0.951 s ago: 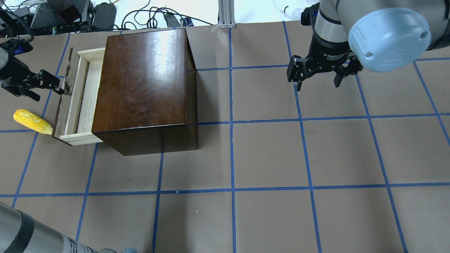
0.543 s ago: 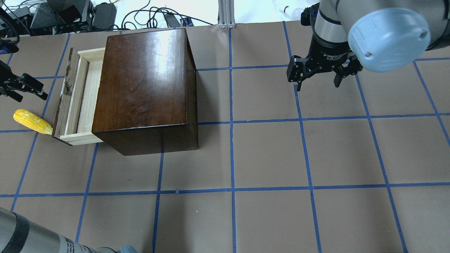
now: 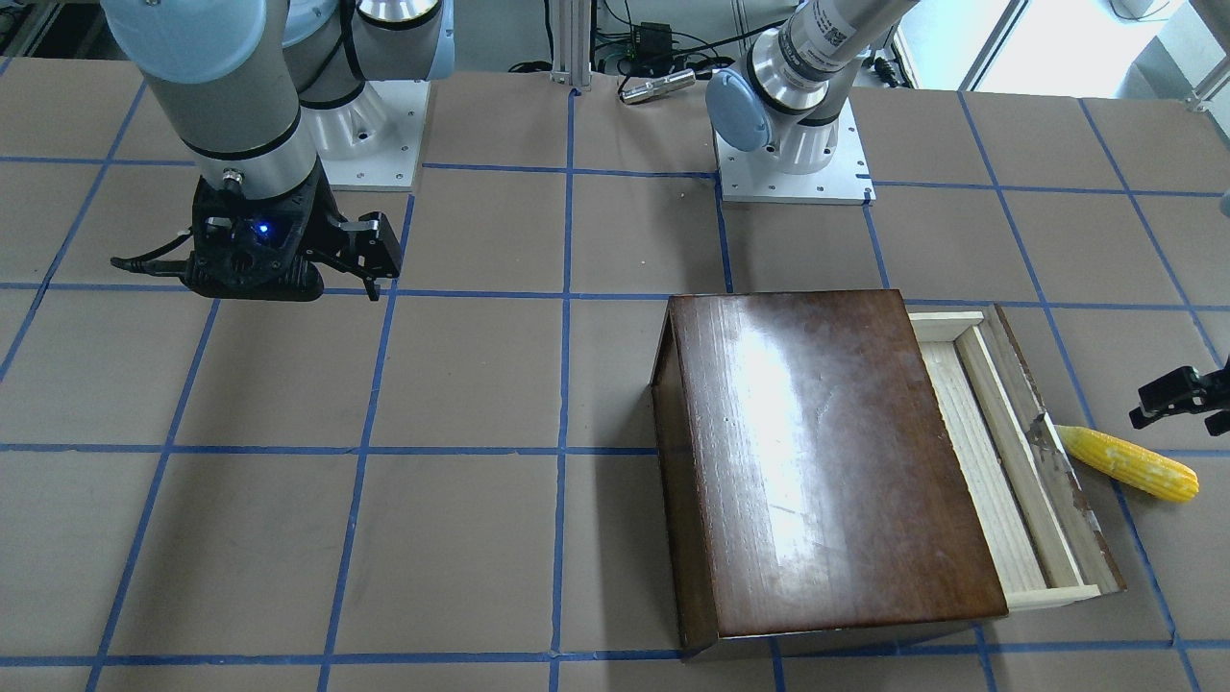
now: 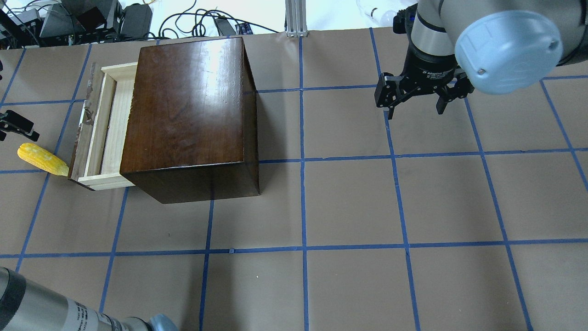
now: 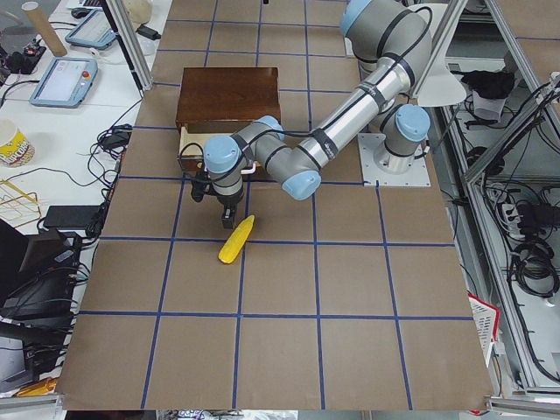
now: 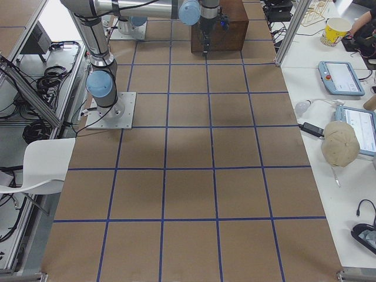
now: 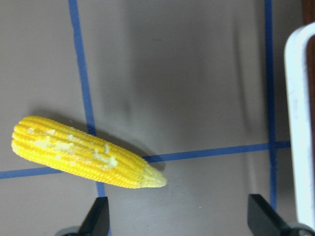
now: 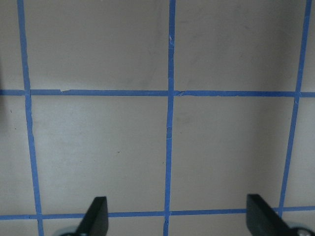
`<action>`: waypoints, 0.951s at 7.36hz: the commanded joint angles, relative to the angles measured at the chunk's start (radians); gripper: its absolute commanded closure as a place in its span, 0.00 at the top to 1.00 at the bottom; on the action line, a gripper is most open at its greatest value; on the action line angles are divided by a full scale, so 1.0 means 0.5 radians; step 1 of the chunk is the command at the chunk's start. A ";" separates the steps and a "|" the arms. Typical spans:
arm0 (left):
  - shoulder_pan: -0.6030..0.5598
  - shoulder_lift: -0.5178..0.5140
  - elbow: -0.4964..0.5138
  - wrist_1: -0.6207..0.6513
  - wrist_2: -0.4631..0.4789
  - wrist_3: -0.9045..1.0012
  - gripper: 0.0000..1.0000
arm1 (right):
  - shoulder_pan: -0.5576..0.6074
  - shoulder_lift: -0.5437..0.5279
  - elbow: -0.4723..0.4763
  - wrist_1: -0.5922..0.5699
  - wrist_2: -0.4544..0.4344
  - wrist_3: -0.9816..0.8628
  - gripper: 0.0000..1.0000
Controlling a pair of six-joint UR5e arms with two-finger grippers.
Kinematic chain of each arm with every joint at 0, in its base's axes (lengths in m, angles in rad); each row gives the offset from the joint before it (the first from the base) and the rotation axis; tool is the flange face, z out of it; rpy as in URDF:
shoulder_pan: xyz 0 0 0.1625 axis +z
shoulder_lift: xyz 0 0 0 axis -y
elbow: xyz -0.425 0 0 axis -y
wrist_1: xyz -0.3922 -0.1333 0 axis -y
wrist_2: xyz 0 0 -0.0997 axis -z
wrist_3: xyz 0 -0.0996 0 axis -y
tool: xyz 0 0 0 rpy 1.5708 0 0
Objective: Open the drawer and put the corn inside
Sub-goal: 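Release the handle and move the left gripper down to the corn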
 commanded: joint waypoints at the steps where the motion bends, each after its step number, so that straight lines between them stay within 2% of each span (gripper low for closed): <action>1: 0.009 -0.114 -0.031 0.201 0.000 -0.115 1.00 | 0.000 0.001 0.000 0.000 0.000 0.000 1.00; 7: 0.021 -0.209 -0.117 0.310 0.003 -0.201 1.00 | 0.000 -0.002 0.000 -0.003 0.000 0.000 1.00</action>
